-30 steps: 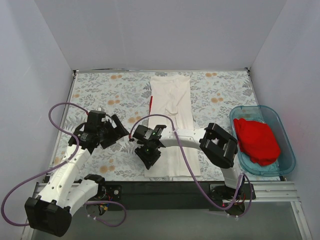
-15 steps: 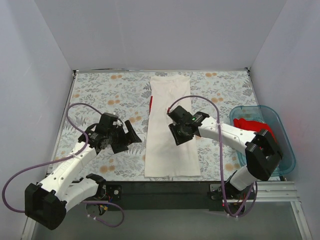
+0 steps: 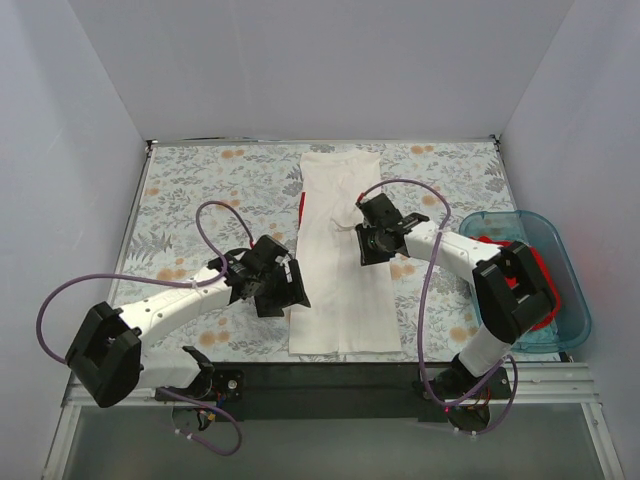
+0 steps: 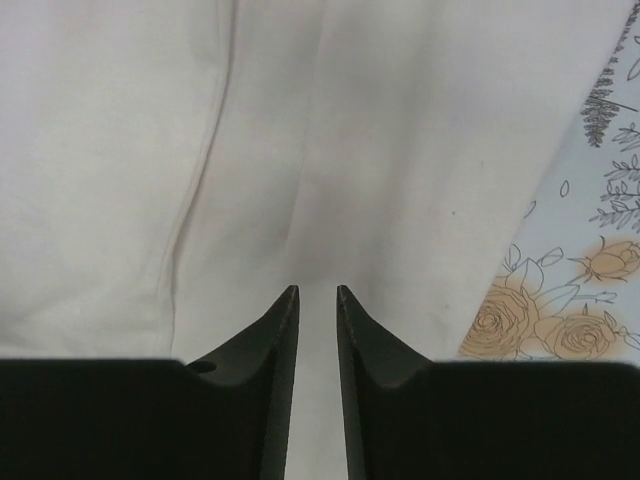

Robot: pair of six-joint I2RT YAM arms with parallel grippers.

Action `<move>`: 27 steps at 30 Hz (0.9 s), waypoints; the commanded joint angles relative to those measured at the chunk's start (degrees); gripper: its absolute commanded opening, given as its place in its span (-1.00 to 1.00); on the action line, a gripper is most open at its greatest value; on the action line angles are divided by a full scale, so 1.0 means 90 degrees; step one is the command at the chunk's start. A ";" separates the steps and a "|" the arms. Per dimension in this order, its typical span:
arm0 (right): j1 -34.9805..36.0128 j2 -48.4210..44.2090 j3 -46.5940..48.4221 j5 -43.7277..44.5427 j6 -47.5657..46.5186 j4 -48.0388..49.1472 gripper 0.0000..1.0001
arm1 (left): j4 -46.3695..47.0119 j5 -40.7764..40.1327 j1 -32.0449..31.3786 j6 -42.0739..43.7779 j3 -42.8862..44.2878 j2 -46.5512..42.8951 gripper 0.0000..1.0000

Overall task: Fold and stack the t-shirts
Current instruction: Fold the tshirt

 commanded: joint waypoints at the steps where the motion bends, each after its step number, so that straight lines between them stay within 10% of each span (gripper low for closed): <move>1: -0.0051 0.0326 0.0247 -0.0184 0.0009 0.0480 -0.47 | 0.0133 -0.0356 -0.0288 -0.0160 0.0317 0.0138 0.41; 27: -0.0070 0.0766 0.0003 -0.0175 0.0292 0.0919 -0.53 | 0.0104 -0.0619 -0.0944 -0.0336 0.0454 0.0734 0.33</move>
